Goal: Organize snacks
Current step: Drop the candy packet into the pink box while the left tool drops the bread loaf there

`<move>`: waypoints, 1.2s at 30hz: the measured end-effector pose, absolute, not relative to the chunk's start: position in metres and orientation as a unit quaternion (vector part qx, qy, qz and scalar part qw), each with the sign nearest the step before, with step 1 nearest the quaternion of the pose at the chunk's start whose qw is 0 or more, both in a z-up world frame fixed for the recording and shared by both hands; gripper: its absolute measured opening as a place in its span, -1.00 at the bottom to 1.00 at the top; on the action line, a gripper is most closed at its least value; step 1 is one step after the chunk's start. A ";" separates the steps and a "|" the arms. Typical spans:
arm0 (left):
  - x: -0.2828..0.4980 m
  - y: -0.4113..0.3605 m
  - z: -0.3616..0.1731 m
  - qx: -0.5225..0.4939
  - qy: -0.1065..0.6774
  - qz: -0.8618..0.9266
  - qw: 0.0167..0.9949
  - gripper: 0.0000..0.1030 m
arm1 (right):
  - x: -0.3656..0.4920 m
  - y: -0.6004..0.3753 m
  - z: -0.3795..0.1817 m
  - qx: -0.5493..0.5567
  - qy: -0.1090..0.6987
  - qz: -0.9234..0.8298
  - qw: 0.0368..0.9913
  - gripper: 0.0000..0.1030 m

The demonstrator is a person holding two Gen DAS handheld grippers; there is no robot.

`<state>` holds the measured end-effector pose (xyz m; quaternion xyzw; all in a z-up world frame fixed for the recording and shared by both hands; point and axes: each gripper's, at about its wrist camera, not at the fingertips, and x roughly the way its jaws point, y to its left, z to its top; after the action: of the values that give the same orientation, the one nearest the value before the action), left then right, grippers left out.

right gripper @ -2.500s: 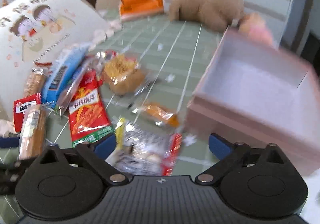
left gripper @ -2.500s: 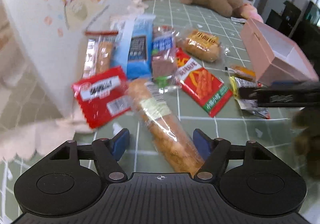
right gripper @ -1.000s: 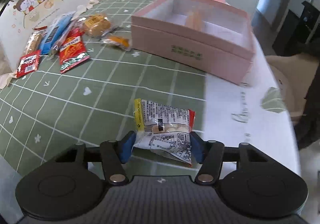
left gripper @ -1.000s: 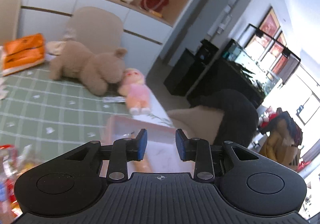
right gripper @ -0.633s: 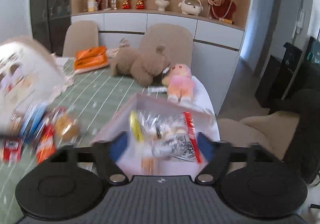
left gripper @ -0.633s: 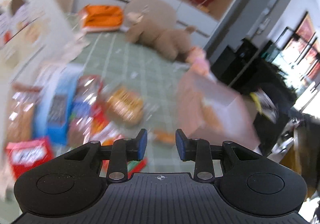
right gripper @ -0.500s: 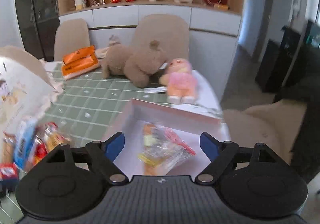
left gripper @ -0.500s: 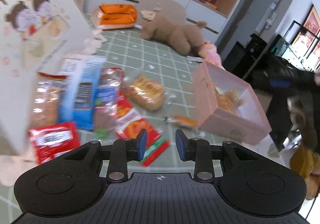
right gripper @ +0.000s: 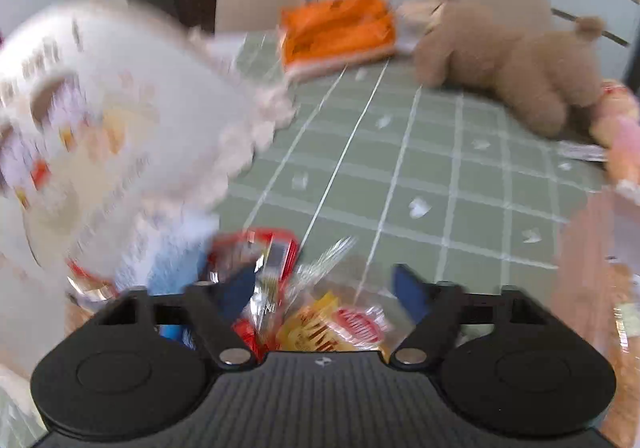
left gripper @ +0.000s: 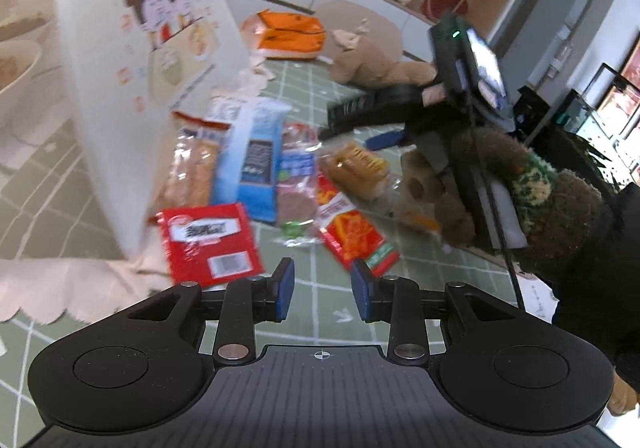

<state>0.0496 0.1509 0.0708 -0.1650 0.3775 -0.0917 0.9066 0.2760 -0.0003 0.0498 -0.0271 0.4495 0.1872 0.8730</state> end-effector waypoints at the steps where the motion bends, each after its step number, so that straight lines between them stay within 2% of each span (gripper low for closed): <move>1: 0.048 0.155 0.069 -0.167 0.378 -0.087 0.906 -0.33 | 0.270 0.003 0.045 -0.037 0.459 0.191 0.867 -0.02; 6: 0.054 0.168 0.057 -0.197 0.385 -0.060 0.900 -0.33 | 0.198 -0.015 0.049 -0.010 0.488 0.289 0.823 0.01; 8: 0.059 0.165 0.056 -0.199 0.387 -0.062 0.898 -0.32 | 0.163 -0.036 0.051 0.028 0.501 0.343 0.794 0.07; 9: 0.060 0.163 0.055 -0.198 0.388 -0.065 0.898 -0.32 | 0.151 -0.047 0.053 0.044 0.496 0.348 0.794 0.21; 10: 0.062 0.160 0.055 -0.197 0.391 -0.069 0.897 -0.32 | 0.140 -0.060 0.055 0.055 0.482 0.337 0.807 0.42; 12: 0.066 0.154 0.052 -0.195 0.397 -0.077 0.894 -0.32 | 0.126 -0.087 0.058 0.060 0.431 0.256 0.863 0.59; 16: 0.066 0.140 0.051 -0.182 0.406 -0.098 0.890 -0.32 | 0.139 -0.107 0.042 0.078 0.412 0.151 0.895 0.61; 18: 0.063 0.135 0.053 -0.167 0.407 -0.105 0.892 -0.32 | 0.145 -0.098 0.034 0.047 0.406 0.136 0.903 0.60; 20: 0.060 0.132 0.053 -0.152 0.410 -0.109 0.893 -0.32 | 0.147 -0.076 0.030 0.010 0.385 0.128 0.914 0.49; 21: 0.059 0.131 0.052 -0.144 0.411 -0.110 0.893 -0.32 | 0.142 -0.068 0.033 -0.006 0.368 0.142 0.919 0.37; 24: 0.058 0.136 0.051 -0.138 0.412 -0.108 0.894 -0.32 | 0.139 -0.038 0.047 -0.089 0.311 0.165 0.932 0.37; 26: 0.059 0.142 0.049 -0.142 0.413 -0.099 0.894 -0.32 | 0.149 -0.024 0.047 -0.130 0.301 0.167 0.930 0.23; 28: 0.061 0.148 0.050 -0.144 0.407 -0.080 0.898 -0.32 | 0.165 -0.022 0.044 -0.138 0.318 0.167 0.923 -0.05; 29: 0.062 0.151 0.050 -0.146 0.404 -0.068 0.901 -0.32 | 0.172 -0.023 0.040 -0.134 0.331 0.166 0.919 -0.11; 31: 0.066 0.158 0.051 -0.155 0.397 -0.040 0.904 -0.32 | 0.177 -0.033 0.032 -0.116 0.368 0.171 0.907 -0.36; 36: 0.069 0.172 0.051 -0.167 0.400 0.014 0.901 -0.33 | 0.132 -0.076 0.025 -0.058 0.422 0.194 0.884 -0.37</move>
<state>0.0693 0.1717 0.0515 -0.1666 0.3998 0.0140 0.9012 0.1323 -0.0764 0.0254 -0.0584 0.4218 0.1937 0.8838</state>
